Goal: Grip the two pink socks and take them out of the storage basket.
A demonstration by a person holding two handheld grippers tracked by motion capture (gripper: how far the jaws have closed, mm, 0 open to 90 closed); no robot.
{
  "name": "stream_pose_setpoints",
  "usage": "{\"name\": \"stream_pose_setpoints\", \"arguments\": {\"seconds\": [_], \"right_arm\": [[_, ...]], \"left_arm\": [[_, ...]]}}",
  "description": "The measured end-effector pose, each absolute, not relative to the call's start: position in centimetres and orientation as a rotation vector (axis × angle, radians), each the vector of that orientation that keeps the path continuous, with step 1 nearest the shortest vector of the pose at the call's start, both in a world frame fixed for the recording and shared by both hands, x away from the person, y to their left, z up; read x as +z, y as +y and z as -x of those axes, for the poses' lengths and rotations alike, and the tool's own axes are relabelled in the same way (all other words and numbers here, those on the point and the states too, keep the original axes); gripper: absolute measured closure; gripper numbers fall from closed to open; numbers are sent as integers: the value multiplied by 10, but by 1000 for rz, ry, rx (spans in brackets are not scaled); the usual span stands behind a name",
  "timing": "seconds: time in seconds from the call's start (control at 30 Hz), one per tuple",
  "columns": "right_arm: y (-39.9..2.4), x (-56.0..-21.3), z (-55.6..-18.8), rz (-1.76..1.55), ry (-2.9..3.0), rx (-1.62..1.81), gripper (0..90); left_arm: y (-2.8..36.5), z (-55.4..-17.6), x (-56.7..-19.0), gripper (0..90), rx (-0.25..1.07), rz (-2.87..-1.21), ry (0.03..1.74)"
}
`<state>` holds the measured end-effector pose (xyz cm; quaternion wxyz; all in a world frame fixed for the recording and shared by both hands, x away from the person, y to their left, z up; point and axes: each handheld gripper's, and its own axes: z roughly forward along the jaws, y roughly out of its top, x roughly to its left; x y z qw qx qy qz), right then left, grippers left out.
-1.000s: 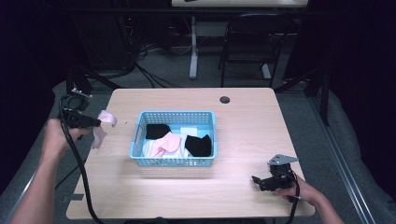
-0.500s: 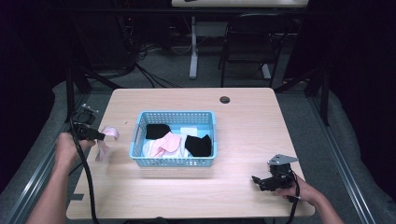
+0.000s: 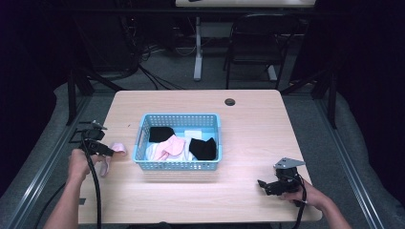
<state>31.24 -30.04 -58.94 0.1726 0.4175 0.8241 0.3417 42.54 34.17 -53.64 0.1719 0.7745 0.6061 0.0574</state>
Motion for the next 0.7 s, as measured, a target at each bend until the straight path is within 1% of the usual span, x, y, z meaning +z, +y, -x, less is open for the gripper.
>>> {"name": "stream_pose_setpoints", "arguments": {"seconds": [0.13,0.27,0.33,0.43,0.5,0.63,0.7], "right_arm": [[-300,-589,-312,-1185,2338,969,0],[-300,-589,-312,-1185,2338,969,0],[-300,-589,-312,-1185,2338,969,0],[-300,-589,-312,-1185,2338,969,0],[-300,-589,-312,-1185,2338,968,0],[-300,-589,-312,-1185,2338,969,0],[-300,-589,-312,-1185,2338,969,0]], "left_arm": [[342,-425,-547,798,130,-2190,1736],[343,-423,-548,716,121,-2171,1737],[344,-421,-543,633,121,-2166,1735],[346,-418,-532,448,152,-2145,1735],[348,-416,-521,351,183,-2118,1728],[345,-413,-498,226,229,-2099,1682],[340,-411,-487,180,254,-2096,1652]]}}
